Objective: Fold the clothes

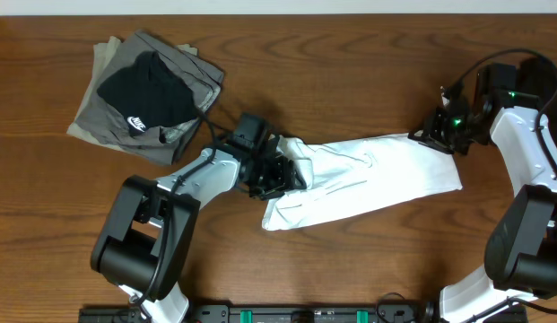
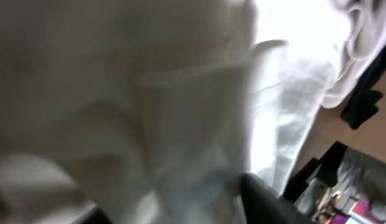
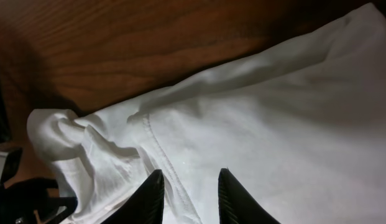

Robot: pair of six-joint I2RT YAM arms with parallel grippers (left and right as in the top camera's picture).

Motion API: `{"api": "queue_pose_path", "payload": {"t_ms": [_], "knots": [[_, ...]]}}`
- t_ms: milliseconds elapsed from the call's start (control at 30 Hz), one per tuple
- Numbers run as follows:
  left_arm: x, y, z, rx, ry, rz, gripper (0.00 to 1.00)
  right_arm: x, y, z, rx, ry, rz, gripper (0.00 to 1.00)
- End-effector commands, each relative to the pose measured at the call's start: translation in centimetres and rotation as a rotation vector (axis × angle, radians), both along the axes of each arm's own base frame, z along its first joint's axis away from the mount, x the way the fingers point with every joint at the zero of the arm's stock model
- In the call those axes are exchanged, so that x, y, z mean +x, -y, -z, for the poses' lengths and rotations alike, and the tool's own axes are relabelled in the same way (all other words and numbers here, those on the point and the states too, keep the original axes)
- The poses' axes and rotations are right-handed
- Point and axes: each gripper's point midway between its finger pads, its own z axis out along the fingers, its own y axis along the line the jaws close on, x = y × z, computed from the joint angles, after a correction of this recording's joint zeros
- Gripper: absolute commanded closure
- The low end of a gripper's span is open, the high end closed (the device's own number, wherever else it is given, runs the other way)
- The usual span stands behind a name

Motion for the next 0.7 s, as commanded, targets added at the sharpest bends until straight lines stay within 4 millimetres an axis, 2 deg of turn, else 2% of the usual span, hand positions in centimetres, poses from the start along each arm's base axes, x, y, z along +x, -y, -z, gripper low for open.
{"api": "queue_pose_path", "payload": {"t_ms": [0, 33, 100, 200, 300, 400, 500, 567, 667], "knots": [[0.1, 0.4, 0.1, -0.024, 0.056, 0.061, 0.85, 0.3, -0.1, -1.3, 0.006, 0.048, -0.015, 0.74], [0.1, 0.6, -0.1, -0.039, 0.084, 0.088, 0.94, 0.3, -0.1, -1.3, 0.006, 0.048, -0.015, 0.74], [0.1, 0.7, -1.1, -0.077, 0.129, 0.135, 0.94, 0.3, -0.1, -1.3, 0.006, 0.047, -0.015, 0.74], [0.1, -0.4, -2.6, -0.063, 0.153, 0.147, 0.94, 0.2, -0.1, -1.3, 0.005, 0.047, -0.021, 0.75], [0.3, -3.7, -4.6, 0.047, 0.167, 0.132, 0.94, 0.2, -0.1, -1.3, 0.005, 0.047, -0.021, 0.76], [0.5, -8.5, -7.1, 0.254, 0.199, 0.127, 0.94, 0.2, -0.1, -1.3, 0.006, 0.047, -0.021, 0.76], [0.9, -12.6, -11.2, 0.449, 0.262, 0.132, 0.94, 0.3, -0.1, -1.3, 0.005, 0.05, -0.021, 0.76], [1.3, -13.3, -13.5, 0.495, 0.307, 0.14, 0.94, 0.4, -0.1, -1.3, 0.004, 0.055, -0.021, 0.76], [1.7, -12.2, -15.2, 0.488, 0.363, 0.174, 0.94, 0.5, -0.1, -1.4, 0.002, 0.062, -0.021, 0.76]]}}
